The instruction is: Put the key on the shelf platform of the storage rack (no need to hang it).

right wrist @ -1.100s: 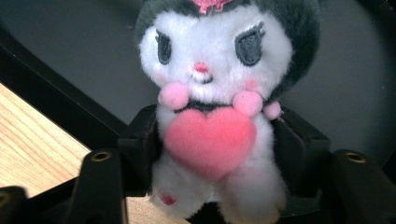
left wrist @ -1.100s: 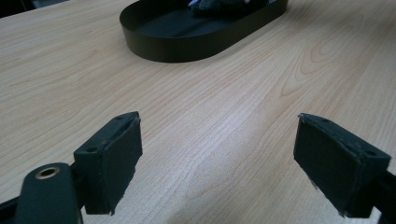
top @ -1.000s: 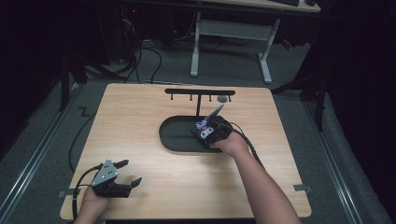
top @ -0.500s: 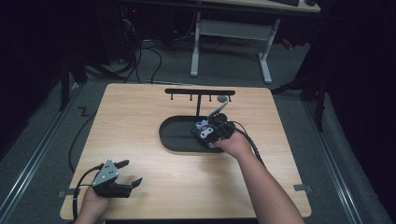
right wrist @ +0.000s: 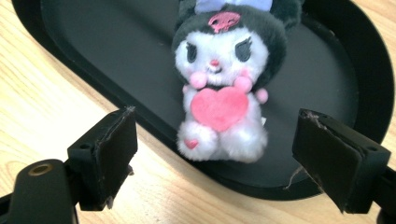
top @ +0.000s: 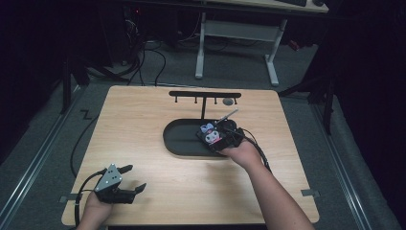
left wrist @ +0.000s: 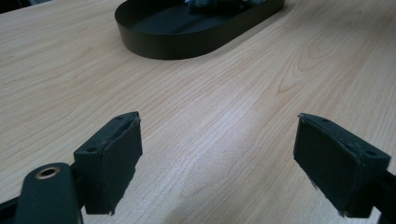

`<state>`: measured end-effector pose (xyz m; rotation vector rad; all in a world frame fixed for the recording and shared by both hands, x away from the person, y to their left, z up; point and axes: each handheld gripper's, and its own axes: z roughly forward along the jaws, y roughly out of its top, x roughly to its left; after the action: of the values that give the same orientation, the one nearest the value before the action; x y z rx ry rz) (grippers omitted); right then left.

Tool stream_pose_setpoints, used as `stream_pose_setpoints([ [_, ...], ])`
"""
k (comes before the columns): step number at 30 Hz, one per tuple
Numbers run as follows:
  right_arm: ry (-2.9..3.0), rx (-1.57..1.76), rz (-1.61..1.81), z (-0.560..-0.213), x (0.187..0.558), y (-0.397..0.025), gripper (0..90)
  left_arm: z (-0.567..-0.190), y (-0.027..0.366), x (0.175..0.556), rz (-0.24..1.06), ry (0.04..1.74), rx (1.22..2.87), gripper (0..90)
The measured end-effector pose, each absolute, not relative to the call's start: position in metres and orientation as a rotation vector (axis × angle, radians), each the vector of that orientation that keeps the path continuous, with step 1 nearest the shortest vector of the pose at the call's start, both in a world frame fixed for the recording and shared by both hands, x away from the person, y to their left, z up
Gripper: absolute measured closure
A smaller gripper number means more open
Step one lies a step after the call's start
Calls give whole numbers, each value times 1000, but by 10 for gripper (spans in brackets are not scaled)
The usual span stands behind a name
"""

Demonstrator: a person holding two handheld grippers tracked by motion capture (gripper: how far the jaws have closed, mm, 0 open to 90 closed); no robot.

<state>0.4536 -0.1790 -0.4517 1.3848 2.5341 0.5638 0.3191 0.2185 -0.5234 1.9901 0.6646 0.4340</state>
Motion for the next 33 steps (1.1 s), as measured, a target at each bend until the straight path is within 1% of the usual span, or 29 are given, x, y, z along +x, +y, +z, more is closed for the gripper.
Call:
stream_pose_setpoints([
  [18, 2415, 1363, 756, -463, 419, -191, 142, -524, 218, 319, 436, 665, 2000, 161],
  [33, 2252, 1367, 994, -484, 381, -217, 146, -525, 216, 319, 438, 665, 2009, 161],
])
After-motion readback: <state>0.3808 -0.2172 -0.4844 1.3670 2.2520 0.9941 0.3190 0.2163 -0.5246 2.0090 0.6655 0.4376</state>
